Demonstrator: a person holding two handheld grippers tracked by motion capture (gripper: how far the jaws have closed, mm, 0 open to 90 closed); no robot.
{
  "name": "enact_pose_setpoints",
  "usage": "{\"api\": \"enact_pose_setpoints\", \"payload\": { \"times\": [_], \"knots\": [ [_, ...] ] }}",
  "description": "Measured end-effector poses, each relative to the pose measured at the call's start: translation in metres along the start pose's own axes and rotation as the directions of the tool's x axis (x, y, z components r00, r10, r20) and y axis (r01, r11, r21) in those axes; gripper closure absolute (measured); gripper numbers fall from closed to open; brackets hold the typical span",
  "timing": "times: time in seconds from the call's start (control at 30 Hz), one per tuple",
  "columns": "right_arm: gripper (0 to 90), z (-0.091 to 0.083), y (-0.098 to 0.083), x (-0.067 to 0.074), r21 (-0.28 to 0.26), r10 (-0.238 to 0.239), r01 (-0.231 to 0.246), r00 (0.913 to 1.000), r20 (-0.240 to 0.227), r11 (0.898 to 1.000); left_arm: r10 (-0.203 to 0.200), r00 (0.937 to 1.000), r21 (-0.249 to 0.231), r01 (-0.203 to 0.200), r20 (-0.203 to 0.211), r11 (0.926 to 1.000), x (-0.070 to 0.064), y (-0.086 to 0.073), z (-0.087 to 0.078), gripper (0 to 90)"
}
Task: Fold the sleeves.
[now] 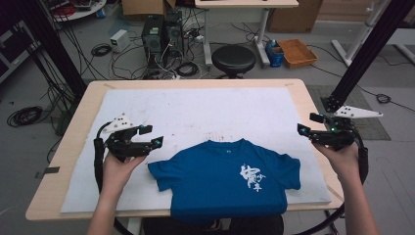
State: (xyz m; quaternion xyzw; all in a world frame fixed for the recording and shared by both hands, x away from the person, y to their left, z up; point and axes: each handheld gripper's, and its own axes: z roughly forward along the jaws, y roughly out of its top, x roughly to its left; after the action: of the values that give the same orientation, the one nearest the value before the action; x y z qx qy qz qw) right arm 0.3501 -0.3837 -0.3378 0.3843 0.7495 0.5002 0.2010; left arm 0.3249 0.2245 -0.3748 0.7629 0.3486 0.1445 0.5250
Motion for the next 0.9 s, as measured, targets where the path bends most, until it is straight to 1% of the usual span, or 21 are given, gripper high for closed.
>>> {"api": "enact_pose_setpoints", "payload": {
  "times": [0.03,0.07,0.1,0.13,0.17,0.2,0.23,0.27,0.3,0.33,0.4,0.53,0.67,0.77,0.83,0.9],
  "knots": [
    [24.5,0.0,-0.001,-0.001,0.002,0.002,-0.002,1.0,0.001,1.0,-0.029,0.9996,0.019,0.029,0.001,0.9994,0.003,-0.011,-0.005,39.9],
    [24.5,0.001,-0.001,-0.001,0.002,0.001,-0.001,1.0,0.001,1.0,-0.029,0.9996,0.019,0.029,0.001,0.9994,0.003,-0.011,-0.005,42.1],
    [24.5,0.001,-0.001,-0.001,0.003,0.003,-0.003,1.0,0.002,1.0,-0.046,0.9988,0.026,0.045,0.014,0.9986,0.004,-0.017,-0.008,45.1],
    [24.5,0.001,-0.001,-0.001,0.005,0.003,-0.003,1.0,0.002,1.0,-0.077,0.9967,0.044,0.076,0.024,0.9961,0.006,-0.027,-0.013,46.9],
    [24.5,0.001,-0.001,-0.001,0.005,0.003,-0.003,1.0,0.002,1.0,-0.077,0.9967,0.044,0.076,0.024,0.9961,0.006,-0.027,-0.013,50.5],
    [24.5,0.001,-0.001,-0.001,0.007,0.0,0.0,1.0,0.003,1.0,-0.094,0.9952,0.053,0.093,0.028,0.9943,0.006,-0.033,-0.015,52.4],
    [24.5,0.002,-0.001,0.0,0.007,0.001,-0.001,1.0,0.004,1.0,-0.104,0.994,0.067,0.102,0.032,0.9925,0.007,-0.037,-0.016,52.4],
    [24.5,0.002,-0.001,0.0,0.009,-0.002,0.002,1.0,0.004,1.0,-0.11,0.9936,0.078,0.108,0.026,0.9911,0.007,-0.042,-0.018,53.0],
    [24.5,0.002,-0.001,0.0,0.009,-0.002,0.002,1.0,0.004,1.0,-0.119,0.9928,0.079,0.118,0.014,0.9899,0.007,-0.046,-0.018,53.0],
    [24.6,0.003,-0.001,0.001,0.012,-0.006,0.006,1.0,0.002,1.0,-0.125,0.9921,0.081,0.124,0.011,0.989,0.008,-0.05,-0.019,53.8],
    [24.7,0.004,-0.001,0.003,0.015,-0.011,0.01,0.9999,0.005,1.0,-0.151,0.9883,0.097,0.148,0.02,0.9842,0.01,-0.056,-0.018,53.9],
    [25.2,0.004,-0.001,0.004,0.016,-0.015,0.014,0.9999,0.008,1.0,-0.181,0.9832,0.124,0.177,0.024,0.9765,0.012,-0.062,-0.013,55.9],
    [25.3,0.005,-0.001,0.004,0.017,-0.015,0.015,0.9998,0.013,1.0,-0.194,0.9811,0.146,0.191,0.001,0.9705,0.012,-0.065,-0.009,59.0],
    [25.3,0.005,-0.001,0.004,0.019,-0.014,0.014,0.9998,0.013,1.0,-0.206,0.9786,0.164,0.204,-0.006,0.9651,0.013,-0.068,-0.007,62.4],
    [25.3,0.005,-0.001,0.004,0.021,-0.016,0.015,0.9998,0.014,1.0,-0.225,0.9742,0.179,0.224,-0.01,0.958,0.013,-0.07,-0.004,64.9],
    [25.4,0.005,-0.001,0.004,0.021,-0.014,0.014,0.9998,0.014,1.0,-0.238,0.9713,0.191,0.234,-0.001,0.9534,0.014,-0.071,-0.002,69.9]
  ]
}}
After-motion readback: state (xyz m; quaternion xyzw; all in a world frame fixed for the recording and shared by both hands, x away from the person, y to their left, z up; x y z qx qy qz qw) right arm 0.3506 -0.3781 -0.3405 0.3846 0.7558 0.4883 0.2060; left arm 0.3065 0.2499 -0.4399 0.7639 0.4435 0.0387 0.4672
